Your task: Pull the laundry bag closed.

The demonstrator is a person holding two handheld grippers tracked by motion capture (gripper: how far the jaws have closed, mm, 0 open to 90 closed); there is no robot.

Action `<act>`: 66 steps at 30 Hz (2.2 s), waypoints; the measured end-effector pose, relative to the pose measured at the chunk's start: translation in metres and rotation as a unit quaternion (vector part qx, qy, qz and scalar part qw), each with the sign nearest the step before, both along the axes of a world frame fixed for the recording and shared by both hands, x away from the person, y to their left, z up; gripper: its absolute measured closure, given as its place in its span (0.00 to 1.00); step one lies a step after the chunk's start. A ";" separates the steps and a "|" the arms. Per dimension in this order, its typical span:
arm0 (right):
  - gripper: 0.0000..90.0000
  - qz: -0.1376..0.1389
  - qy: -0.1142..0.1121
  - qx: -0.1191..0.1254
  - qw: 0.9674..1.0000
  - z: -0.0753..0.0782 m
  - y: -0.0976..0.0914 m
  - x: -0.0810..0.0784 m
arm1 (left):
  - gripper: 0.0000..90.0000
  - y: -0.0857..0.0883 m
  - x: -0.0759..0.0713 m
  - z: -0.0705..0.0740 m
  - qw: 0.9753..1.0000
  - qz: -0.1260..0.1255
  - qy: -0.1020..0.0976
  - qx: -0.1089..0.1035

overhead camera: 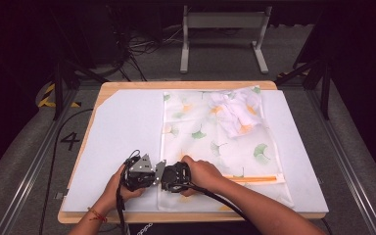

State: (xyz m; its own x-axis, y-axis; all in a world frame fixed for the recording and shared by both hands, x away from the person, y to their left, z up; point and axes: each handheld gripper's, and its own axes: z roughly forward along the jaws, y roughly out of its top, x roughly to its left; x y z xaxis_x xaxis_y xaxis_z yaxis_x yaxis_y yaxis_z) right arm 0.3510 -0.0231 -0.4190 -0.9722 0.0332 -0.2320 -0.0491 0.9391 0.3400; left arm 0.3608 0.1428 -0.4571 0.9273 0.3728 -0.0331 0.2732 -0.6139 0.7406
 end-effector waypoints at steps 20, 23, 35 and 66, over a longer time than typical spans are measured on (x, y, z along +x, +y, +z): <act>1.00 0.012 0.050 -0.019 0.998 0.003 0.007 0.013 | 1.00 0.001 0.002 0.000 1.000 -0.001 0.007 -0.004; 1.00 0.011 0.043 -0.013 0.999 0.002 0.004 0.012 | 1.00 0.001 0.002 0.000 1.000 0.001 0.008 -0.005; 1.00 0.011 0.036 -0.003 0.999 0.002 -0.002 0.010 | 1.00 0.001 0.002 0.000 1.000 -0.002 0.010 -0.006; 1.00 -0.117 0.044 0.021 0.992 0.015 -0.182 0.005 | 1.00 0.002 0.003 0.000 1.000 -0.003 0.011 -0.005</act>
State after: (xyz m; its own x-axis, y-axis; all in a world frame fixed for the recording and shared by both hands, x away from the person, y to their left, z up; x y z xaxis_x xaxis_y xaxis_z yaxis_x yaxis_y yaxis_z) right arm 0.3558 -0.2052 -0.4040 -0.9531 0.2682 -0.1405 0.2001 0.9062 0.3725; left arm 0.3642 0.1445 -0.4574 0.9287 0.3663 -0.0576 0.2860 -0.6086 0.7402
